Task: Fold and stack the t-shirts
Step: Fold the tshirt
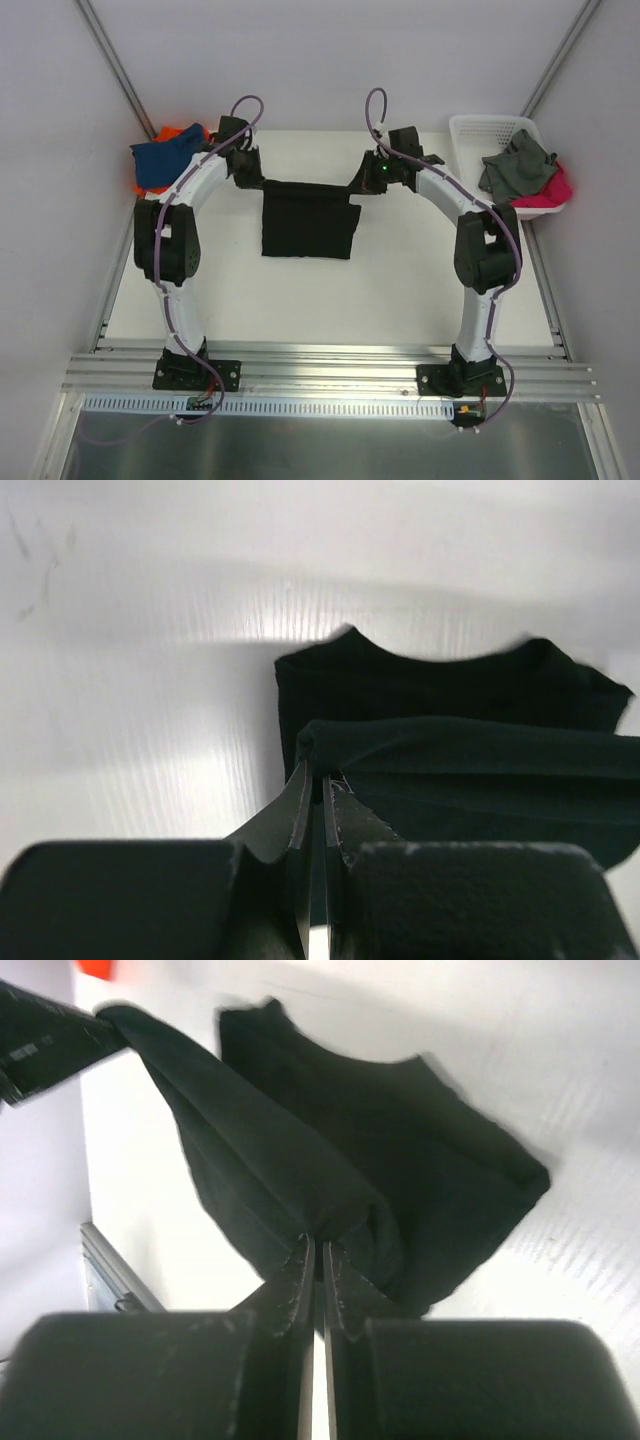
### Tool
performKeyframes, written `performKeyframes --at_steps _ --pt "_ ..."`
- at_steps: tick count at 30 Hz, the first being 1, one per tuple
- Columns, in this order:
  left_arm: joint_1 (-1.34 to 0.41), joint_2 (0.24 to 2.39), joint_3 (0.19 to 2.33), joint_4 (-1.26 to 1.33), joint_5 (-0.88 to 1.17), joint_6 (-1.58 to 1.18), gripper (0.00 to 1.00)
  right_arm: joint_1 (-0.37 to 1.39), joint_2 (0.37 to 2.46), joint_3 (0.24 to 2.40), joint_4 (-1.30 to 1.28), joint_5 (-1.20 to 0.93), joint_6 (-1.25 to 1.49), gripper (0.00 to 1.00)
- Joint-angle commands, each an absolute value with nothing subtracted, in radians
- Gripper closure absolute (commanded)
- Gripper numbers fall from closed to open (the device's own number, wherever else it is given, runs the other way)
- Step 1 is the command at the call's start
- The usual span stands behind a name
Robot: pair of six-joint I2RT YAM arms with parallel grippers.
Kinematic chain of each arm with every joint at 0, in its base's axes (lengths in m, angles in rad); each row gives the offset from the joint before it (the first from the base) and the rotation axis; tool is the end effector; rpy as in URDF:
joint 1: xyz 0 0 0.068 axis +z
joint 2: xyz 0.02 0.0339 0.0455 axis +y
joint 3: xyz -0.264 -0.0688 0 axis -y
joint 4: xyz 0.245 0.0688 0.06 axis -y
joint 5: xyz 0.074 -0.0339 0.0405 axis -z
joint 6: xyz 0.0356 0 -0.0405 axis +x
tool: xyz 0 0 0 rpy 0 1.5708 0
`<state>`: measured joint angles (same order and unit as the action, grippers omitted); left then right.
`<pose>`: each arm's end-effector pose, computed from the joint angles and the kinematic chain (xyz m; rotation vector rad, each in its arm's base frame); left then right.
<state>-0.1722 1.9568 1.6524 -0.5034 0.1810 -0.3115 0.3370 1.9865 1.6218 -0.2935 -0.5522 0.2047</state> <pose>0.4388 -0.0828 0.2631 -0.0801 2.4062 -0.4431 0.4274 0.1695 0.2599 -0.4599 2.2192 0.9076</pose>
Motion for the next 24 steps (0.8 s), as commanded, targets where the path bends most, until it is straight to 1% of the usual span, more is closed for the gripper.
performKeyframes --at_steps 1,5,9,10,11,12,13,14,15,16,19,21,24 --pt "-0.156 2.043 1.758 -0.496 0.135 -0.242 1.00 0.322 2.023 1.660 -0.302 -0.543 0.164 1.00" --pt "-0.156 2.097 1.779 -0.486 0.146 -0.244 1.00 0.319 2.023 1.592 -0.273 -0.540 0.164 0.99" --pt "-0.158 2.131 1.805 -0.473 0.161 -0.244 1.00 0.304 2.033 1.591 -0.285 -0.526 0.155 0.99" --pt "-0.160 2.135 1.812 -0.471 0.161 -0.241 0.89 0.299 2.031 1.592 -0.288 -0.522 0.153 1.00" --pt "-0.161 2.140 1.821 -0.465 0.161 -0.239 0.74 0.293 2.029 1.591 -0.294 -0.515 0.146 0.99" --pt "-0.164 2.146 1.833 -0.463 0.158 -0.232 0.52 0.288 2.026 1.591 -0.299 -0.485 0.141 0.99" --pt "-0.170 2.146 1.839 -0.463 0.140 -0.229 0.26 0.287 2.017 1.583 -0.299 -0.468 0.137 0.94" --pt "-0.179 2.143 1.850 -0.463 0.134 -0.218 0.01 0.284 2.014 1.582 -0.305 -0.457 0.120 0.81" --pt "-0.181 2.131 1.850 -0.463 0.130 -0.203 0.01 0.282 2.008 1.583 -0.316 -0.436 0.112 0.52" --pt "-0.186 2.117 1.848 -0.463 0.123 -0.198 0.01 0.281 2.003 1.592 -0.331 -0.433 0.109 0.45" --pt "-0.190 2.051 1.815 -0.463 0.095 -0.180 0.01 0.273 1.965 1.609 -0.359 -0.442 0.112 0.43" --pt "-0.190 1.996 1.761 -0.465 0.112 -0.163 0.01 0.275 1.922 1.611 -0.376 -0.422 0.115 0.35" --pt "-0.189 1.945 1.681 -0.469 0.195 -0.132 0.01 0.281 1.862 1.594 -0.394 -0.407 0.117 0.31"
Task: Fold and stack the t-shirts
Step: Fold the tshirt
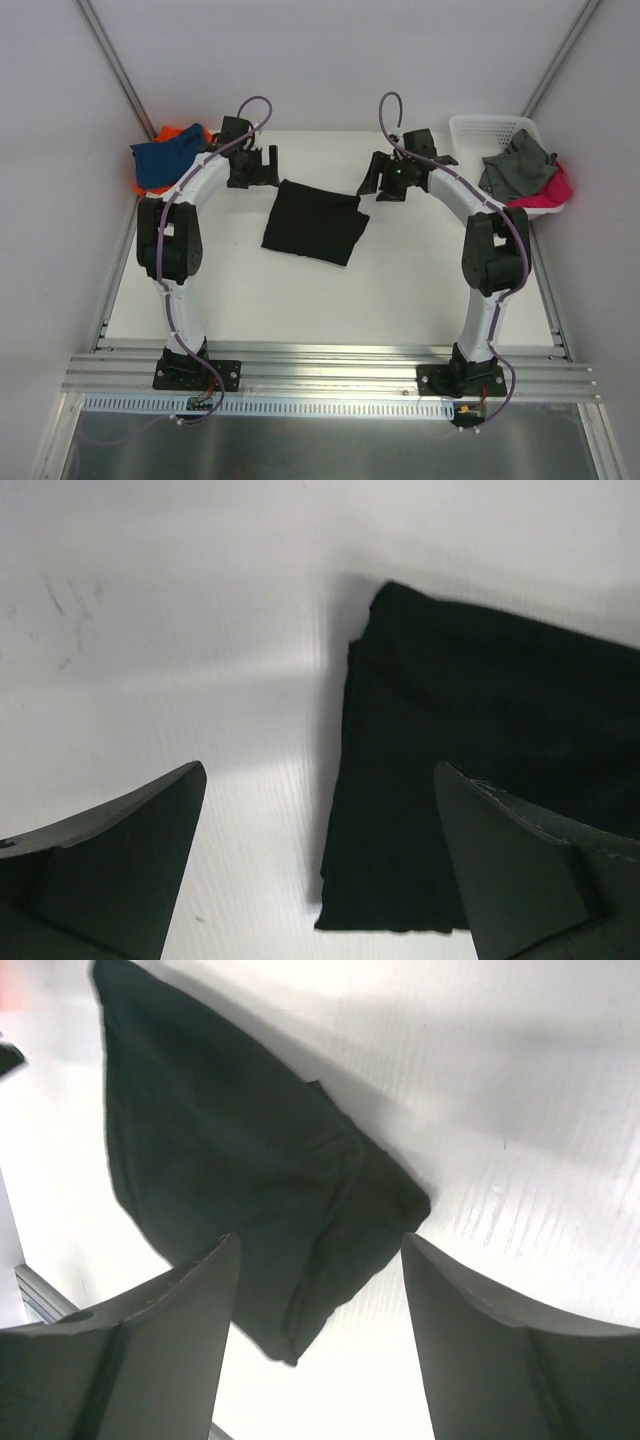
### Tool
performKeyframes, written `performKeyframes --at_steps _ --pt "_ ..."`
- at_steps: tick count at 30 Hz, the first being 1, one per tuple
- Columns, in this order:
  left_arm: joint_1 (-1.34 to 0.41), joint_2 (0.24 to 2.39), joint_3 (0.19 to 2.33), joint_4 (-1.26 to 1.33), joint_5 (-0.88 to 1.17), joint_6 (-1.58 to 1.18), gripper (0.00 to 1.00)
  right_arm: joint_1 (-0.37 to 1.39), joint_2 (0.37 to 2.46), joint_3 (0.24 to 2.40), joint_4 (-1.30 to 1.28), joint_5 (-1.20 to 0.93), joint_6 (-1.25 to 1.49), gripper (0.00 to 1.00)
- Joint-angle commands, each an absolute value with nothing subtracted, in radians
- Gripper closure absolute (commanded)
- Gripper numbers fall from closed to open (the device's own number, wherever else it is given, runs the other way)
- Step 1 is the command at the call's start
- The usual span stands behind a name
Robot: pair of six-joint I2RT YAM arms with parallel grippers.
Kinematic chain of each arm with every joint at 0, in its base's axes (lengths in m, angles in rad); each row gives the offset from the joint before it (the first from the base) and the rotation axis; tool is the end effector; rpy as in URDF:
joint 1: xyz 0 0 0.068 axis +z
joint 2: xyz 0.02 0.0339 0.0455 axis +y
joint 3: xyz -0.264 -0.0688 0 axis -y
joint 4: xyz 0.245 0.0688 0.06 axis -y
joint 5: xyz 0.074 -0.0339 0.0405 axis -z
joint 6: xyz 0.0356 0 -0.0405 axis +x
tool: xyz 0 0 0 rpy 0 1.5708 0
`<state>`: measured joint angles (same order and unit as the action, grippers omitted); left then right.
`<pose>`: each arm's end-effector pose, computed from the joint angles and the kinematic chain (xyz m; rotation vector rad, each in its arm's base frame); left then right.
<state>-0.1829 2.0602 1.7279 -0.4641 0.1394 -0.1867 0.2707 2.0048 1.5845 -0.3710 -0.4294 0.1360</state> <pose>0.4629 -0.0907 0.2452 0.0633 2.3832 -0.3421 0.4334 0.1357 0.2322 -0.3715 2.3513 0.7031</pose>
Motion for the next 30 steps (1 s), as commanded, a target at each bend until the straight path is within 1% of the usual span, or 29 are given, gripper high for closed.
performKeyframes --at_steps 1,4,8,12,15,17,21,28,30 --pt "-0.189 1.937 1.648 -0.469 0.213 -0.124 0.01 0.290 1.850 1.588 -0.402 -0.402 0.120 0.30" --pt "-0.186 1.911 1.596 -0.500 0.261 -0.118 0.01 0.343 1.836 1.615 -0.436 -0.397 0.101 0.33" --pt "-0.149 1.898 1.555 -0.515 0.357 -0.181 0.01 0.425 1.870 1.623 -0.404 -0.448 0.144 0.33" --pt "-0.117 1.945 1.597 -0.549 0.387 -0.213 0.01 0.501 1.943 1.580 -0.327 -0.472 0.201 0.33" --pt "-0.115 1.979 1.634 -0.555 0.371 -0.209 0.01 0.526 1.986 1.569 -0.342 -0.480 0.241 0.34" --pt "-0.107 2.008 1.663 -0.563 0.403 -0.190 0.01 0.528 2.023 1.569 -0.365 -0.494 0.253 0.34" --pt "-0.083 2.087 1.697 -0.574 0.491 -0.228 0.01 0.511 2.034 1.517 -0.384 -0.483 0.264 0.34" --pt "-0.077 2.174 1.715 -0.574 0.526 -0.244 0.01 0.471 2.023 1.448 -0.371 -0.492 0.268 0.34" --pt "-0.077 2.187 1.712 -0.574 0.563 -0.248 0.01 0.460 2.025 1.439 -0.368 -0.495 0.267 0.34"
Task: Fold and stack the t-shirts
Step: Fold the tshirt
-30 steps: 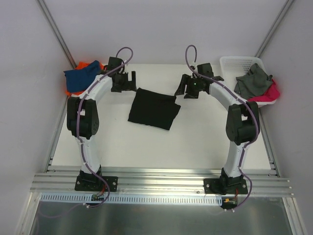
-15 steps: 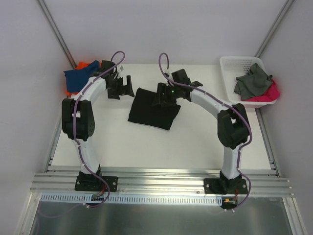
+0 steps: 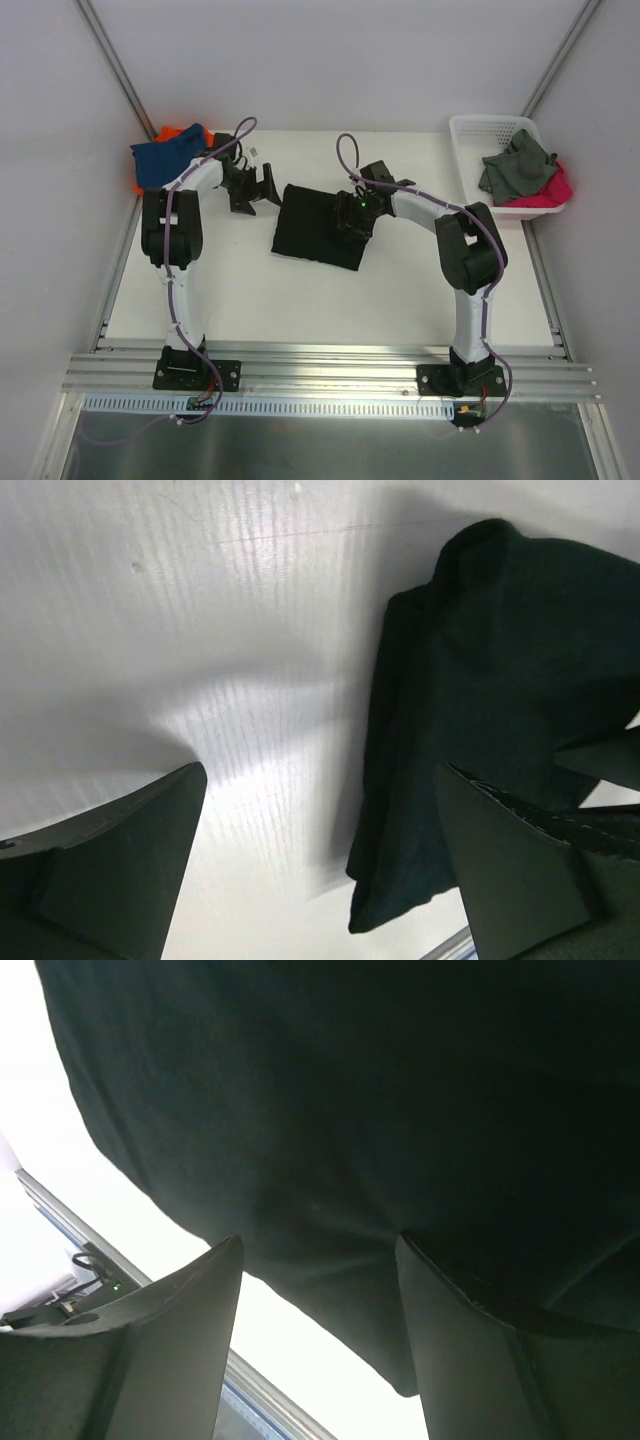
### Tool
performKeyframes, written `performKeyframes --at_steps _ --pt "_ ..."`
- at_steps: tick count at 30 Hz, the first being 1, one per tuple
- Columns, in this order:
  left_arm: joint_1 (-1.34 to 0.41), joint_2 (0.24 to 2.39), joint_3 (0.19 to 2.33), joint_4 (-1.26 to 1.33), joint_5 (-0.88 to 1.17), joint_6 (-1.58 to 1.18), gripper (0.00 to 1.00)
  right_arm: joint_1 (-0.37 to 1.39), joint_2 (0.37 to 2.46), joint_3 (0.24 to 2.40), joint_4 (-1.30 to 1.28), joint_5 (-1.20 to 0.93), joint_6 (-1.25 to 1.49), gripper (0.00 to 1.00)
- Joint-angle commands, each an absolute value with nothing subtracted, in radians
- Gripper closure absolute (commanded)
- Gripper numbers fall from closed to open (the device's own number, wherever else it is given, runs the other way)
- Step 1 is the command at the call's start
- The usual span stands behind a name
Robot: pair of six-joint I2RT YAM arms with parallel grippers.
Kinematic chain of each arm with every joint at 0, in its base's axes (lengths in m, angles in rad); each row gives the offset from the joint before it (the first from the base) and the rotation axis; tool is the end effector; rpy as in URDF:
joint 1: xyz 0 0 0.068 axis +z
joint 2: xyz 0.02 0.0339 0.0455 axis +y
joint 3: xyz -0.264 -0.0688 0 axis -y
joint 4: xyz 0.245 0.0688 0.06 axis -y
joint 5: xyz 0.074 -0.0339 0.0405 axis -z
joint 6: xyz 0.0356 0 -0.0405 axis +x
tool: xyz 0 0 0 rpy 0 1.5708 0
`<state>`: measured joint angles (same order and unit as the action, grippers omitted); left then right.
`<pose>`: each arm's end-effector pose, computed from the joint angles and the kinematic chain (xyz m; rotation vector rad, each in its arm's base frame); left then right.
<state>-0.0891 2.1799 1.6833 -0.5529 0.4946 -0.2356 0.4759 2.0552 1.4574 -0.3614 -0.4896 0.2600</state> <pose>0.4641 -0.0584 0.1747 -0.0157 2.6129 -0.7619 0.3832 0.2163 0.1725 -0.4842 2.5638 0.9016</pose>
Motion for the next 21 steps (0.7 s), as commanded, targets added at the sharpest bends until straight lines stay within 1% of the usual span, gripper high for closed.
performKeyframes --at_steps 1,11,16,21 --pt "-0.075 2.206 1.712 -0.574 0.577 -0.258 0.01 0.460 2.026 1.433 -0.364 -0.499 0.270 0.34" --pt "-0.089 2.293 1.641 -0.551 0.870 -0.340 0.01 0.446 2.042 1.425 -0.365 -0.509 0.273 0.34" --pt "-0.127 2.316 1.597 -0.545 0.907 -0.367 0.01 0.446 2.039 1.414 -0.353 -0.511 0.273 0.34" --pt "-0.179 2.374 1.641 -0.532 0.936 -0.379 0.01 0.446 2.049 1.422 -0.347 -0.509 0.273 0.34"
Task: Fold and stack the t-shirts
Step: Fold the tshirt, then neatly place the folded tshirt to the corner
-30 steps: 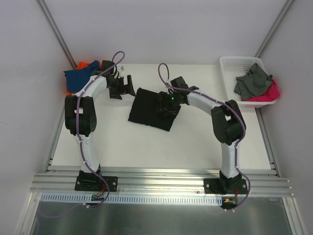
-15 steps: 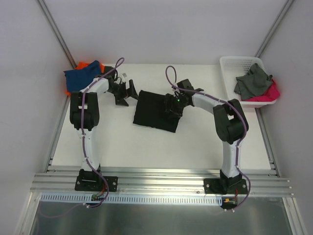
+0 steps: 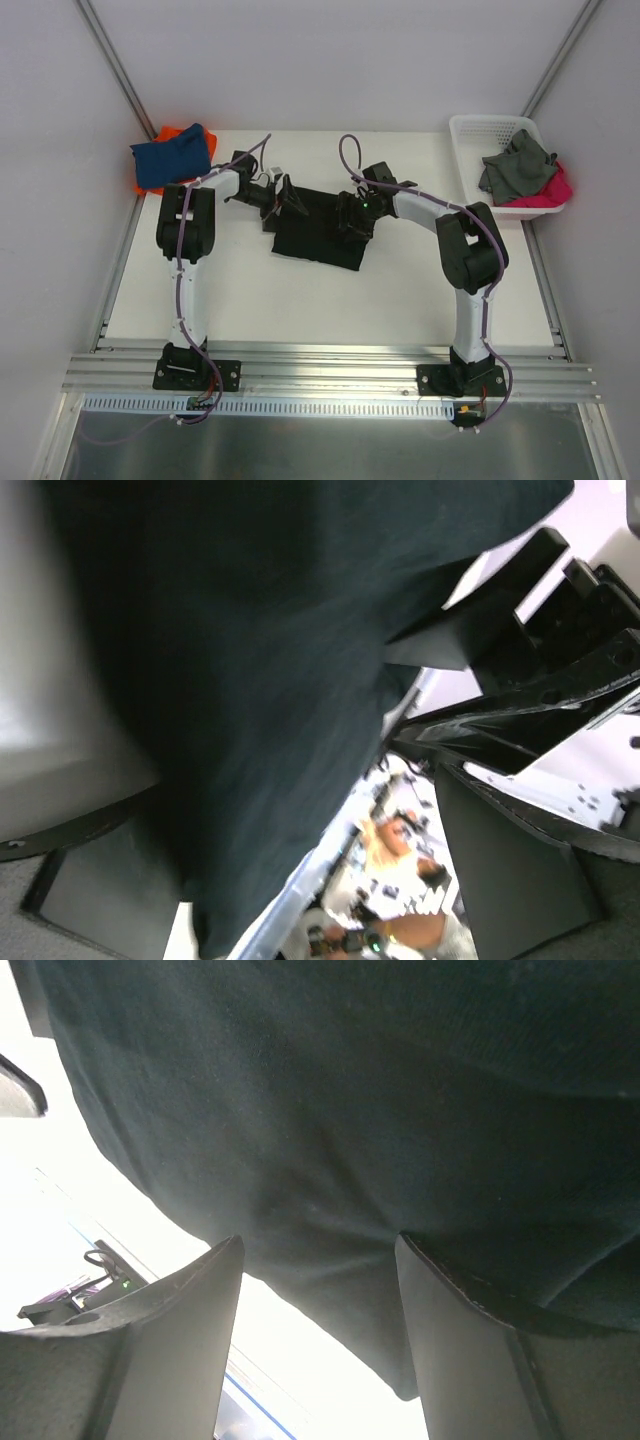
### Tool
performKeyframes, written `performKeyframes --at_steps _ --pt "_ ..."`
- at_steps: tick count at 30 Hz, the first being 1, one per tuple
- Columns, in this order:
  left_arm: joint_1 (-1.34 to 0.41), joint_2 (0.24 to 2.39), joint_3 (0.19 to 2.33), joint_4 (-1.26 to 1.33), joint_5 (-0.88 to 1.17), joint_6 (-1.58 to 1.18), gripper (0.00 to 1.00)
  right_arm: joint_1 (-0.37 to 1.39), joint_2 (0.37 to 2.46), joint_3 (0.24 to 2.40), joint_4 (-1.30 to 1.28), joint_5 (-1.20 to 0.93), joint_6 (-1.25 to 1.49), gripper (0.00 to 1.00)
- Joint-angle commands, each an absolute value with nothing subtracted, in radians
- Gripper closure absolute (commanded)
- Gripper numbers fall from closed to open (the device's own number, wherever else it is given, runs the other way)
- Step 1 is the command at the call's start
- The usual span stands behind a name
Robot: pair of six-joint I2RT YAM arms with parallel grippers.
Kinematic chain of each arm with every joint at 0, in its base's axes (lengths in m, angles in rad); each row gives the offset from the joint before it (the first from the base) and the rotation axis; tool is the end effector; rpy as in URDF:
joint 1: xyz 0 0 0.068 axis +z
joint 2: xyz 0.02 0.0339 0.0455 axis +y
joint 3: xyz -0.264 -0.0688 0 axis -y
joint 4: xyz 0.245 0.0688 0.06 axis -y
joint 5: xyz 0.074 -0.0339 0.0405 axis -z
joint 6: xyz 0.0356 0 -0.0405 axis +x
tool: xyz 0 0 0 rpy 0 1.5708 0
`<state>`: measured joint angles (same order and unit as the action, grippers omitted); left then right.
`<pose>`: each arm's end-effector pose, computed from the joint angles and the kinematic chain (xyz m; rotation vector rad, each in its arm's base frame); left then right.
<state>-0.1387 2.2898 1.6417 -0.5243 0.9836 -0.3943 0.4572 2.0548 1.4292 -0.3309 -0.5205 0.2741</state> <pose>0.4532 -0.0932 0.1257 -0.0532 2.6520 -1.5031 0.3843 0.2088 0.1666 -0.4556 2.5646 0.9398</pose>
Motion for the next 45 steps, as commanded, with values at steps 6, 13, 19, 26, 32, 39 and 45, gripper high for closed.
performKeyframes --at_steps 6,13,19,26,32,39,45 --pt "-0.198 2.375 1.643 -0.523 0.933 -0.387 0.47 0.449 2.051 1.437 -0.347 -0.512 0.276 0.34" --pt "-0.184 2.315 1.601 -0.511 0.910 -0.390 1.00 0.449 2.040 1.431 -0.342 -0.512 0.276 0.35" --pt "-0.152 2.231 1.624 -0.517 0.792 -0.357 1.00 0.440 1.994 1.459 -0.388 -0.505 0.244 0.35" --pt "-0.068 2.149 1.748 -0.597 0.654 -0.253 1.00 0.402 1.878 1.433 -0.408 -0.479 0.209 0.34" --pt "-0.023 2.143 1.847 -0.661 0.537 -0.137 1.00 0.390 1.825 1.375 -0.408 -0.457 0.193 0.32" --pt "0.026 2.163 1.994 -0.722 0.358 -0.054 1.00 0.373 1.805 1.355 -0.399 -0.460 0.195 0.32" --pt "0.066 2.192 2.118 -0.750 0.233 0.017 1.00 0.367 1.801 1.353 -0.391 -0.462 0.198 0.32"
